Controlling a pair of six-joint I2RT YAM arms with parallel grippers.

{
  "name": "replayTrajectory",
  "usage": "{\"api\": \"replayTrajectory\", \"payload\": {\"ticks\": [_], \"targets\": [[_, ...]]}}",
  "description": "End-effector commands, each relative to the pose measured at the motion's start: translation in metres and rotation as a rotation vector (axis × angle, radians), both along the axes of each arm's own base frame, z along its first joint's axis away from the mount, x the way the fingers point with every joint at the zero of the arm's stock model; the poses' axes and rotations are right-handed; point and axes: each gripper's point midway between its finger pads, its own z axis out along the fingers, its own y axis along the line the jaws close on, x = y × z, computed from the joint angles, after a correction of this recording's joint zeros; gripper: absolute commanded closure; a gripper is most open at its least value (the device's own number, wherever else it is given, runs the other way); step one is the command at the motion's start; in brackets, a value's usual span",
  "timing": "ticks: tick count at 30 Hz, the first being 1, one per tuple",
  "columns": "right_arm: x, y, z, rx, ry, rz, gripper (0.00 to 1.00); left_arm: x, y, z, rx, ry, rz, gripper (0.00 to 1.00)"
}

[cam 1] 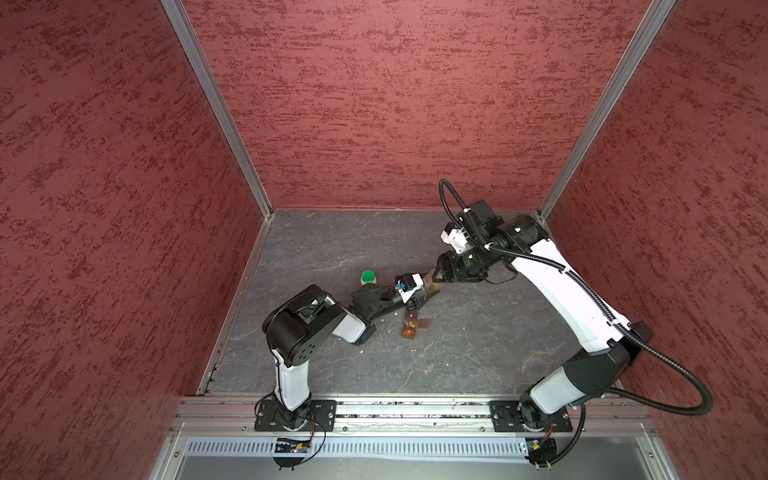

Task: Sort the pills into containers
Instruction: 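Press the cap onto the bottle mouth and twist it with the right gripper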

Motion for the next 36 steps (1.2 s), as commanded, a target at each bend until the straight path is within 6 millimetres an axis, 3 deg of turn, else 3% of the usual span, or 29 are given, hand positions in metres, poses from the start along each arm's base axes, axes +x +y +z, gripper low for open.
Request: {"api": "replayTrajectory", "payload": {"ticks": [1,7,13,20,30,36], "targets": [[0.019,-0.019,0.013,-0.05,-0.071,-0.079,0.33,0.0,0.004,0.008,-0.016,-0.011,0.004,1.0],[0.04,-0.004,0.014,-0.011,-0.082,-0.051,0.32,-0.004,0.004,0.011,-0.021,-0.008,0.001,1.0],[0.043,0.016,0.009,0.042,-0.054,0.007,0.32,-0.005,0.004,0.012,-0.024,-0.009,-0.001,1.0],[0.03,0.023,0.006,0.058,-0.031,0.048,0.34,-0.003,0.003,0.013,-0.026,-0.012,0.0,1.0],[-0.005,0.026,0.003,0.012,-0.01,0.088,0.37,0.002,0.006,0.008,-0.016,-0.012,0.014,1.0],[-0.007,0.017,0.012,-0.013,-0.057,0.073,0.36,0.003,0.006,0.008,-0.014,-0.011,0.013,1.0]]}}
